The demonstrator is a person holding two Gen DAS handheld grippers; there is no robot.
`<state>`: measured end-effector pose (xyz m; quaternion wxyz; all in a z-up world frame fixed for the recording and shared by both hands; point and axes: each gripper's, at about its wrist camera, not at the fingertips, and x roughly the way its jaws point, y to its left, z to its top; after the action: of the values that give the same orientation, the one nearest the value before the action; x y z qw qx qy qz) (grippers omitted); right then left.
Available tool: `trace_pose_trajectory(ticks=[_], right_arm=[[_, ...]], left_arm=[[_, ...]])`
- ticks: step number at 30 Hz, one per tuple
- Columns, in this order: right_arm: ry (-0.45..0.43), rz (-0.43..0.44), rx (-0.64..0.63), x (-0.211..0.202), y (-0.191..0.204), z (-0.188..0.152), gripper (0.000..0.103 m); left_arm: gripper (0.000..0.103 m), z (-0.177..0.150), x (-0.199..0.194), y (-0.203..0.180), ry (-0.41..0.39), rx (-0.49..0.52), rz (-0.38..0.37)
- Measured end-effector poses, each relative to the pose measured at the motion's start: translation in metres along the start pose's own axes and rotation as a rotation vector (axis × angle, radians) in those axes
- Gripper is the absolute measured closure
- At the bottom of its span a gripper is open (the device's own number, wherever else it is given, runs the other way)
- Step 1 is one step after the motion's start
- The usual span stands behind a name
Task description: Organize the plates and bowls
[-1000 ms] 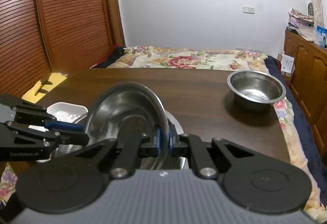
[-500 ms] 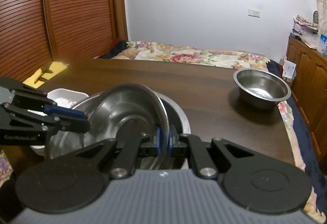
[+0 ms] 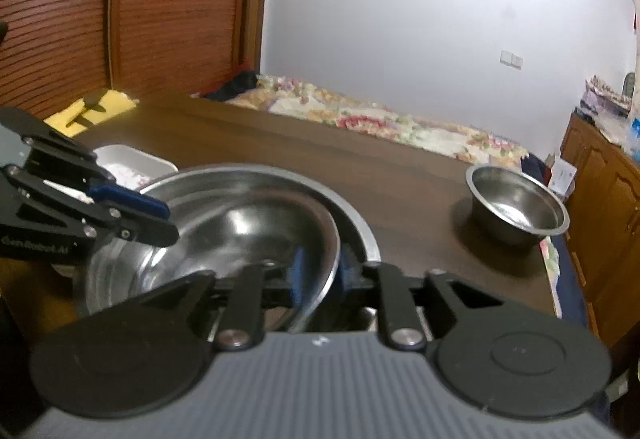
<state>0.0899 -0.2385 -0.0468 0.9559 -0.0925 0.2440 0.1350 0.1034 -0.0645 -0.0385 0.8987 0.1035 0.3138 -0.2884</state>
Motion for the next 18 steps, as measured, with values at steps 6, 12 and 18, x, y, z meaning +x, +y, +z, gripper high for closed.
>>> trace_pose_trajectory(ticks=[6,12,18], right_arm=[[-0.052,0.008,0.032,-0.007,-0.005,0.002,0.067],[-0.069,0.018,0.056,-0.014,-0.011,0.009,0.067],[-0.091,0.017,0.077,-0.023,-0.016,0.014,0.067]], left_arm=[[0.087,0.002,-0.002,0.002,-0.007,-0.009,0.002],[0.087,0.008,-0.011,0.0,-0.035,-0.008,0.007],[0.085,0.017,-0.016,-0.002,-0.062,-0.008,0.016]])
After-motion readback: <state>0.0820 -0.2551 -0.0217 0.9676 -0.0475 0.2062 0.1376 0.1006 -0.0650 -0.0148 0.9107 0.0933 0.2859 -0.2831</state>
